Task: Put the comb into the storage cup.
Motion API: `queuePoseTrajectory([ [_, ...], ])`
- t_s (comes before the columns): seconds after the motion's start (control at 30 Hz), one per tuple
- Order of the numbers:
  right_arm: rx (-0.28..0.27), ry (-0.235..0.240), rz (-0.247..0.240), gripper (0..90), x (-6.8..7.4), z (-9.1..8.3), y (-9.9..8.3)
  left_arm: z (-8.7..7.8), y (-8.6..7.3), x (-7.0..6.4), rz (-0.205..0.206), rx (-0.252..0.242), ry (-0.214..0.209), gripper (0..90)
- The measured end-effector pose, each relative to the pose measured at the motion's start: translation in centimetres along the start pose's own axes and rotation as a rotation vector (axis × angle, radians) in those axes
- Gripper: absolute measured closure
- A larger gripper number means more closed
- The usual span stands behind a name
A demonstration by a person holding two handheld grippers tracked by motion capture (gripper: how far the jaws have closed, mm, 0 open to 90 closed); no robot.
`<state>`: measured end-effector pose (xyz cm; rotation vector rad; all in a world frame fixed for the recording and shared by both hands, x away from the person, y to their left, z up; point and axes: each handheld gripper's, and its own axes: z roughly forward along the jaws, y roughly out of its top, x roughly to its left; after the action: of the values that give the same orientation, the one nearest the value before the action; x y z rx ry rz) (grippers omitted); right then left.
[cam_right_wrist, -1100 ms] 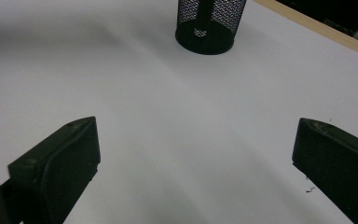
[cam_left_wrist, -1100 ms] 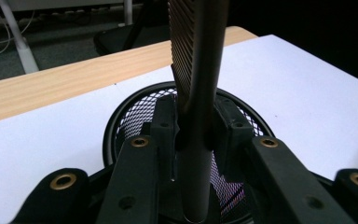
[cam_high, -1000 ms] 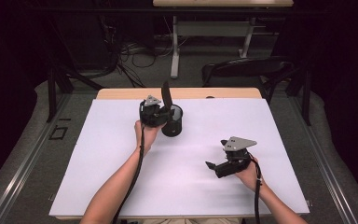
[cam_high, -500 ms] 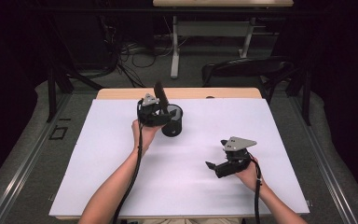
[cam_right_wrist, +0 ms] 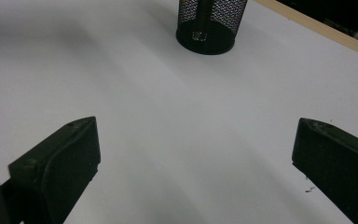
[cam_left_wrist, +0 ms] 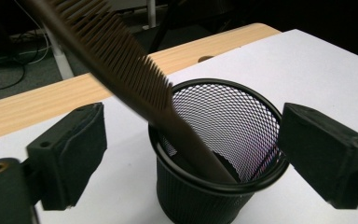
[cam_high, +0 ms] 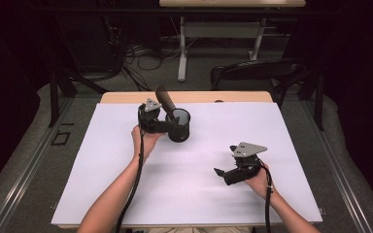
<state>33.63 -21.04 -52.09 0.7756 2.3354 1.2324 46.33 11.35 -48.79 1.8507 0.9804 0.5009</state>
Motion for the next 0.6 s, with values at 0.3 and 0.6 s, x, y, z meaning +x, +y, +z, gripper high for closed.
queuePoseTrajectory([
  [0.3,0.000,-0.001,0.001,0.5,0.0,0.0,0.0,-1.7,-0.5,0.0,0.004,-0.008,-0.016,2.6],
  [0.6,-0.003,-0.002,0.000,0.5,0.0,-0.1,0.0,-3.5,-1.6,0.3,0.020,0.016,-0.011,0.2],
])
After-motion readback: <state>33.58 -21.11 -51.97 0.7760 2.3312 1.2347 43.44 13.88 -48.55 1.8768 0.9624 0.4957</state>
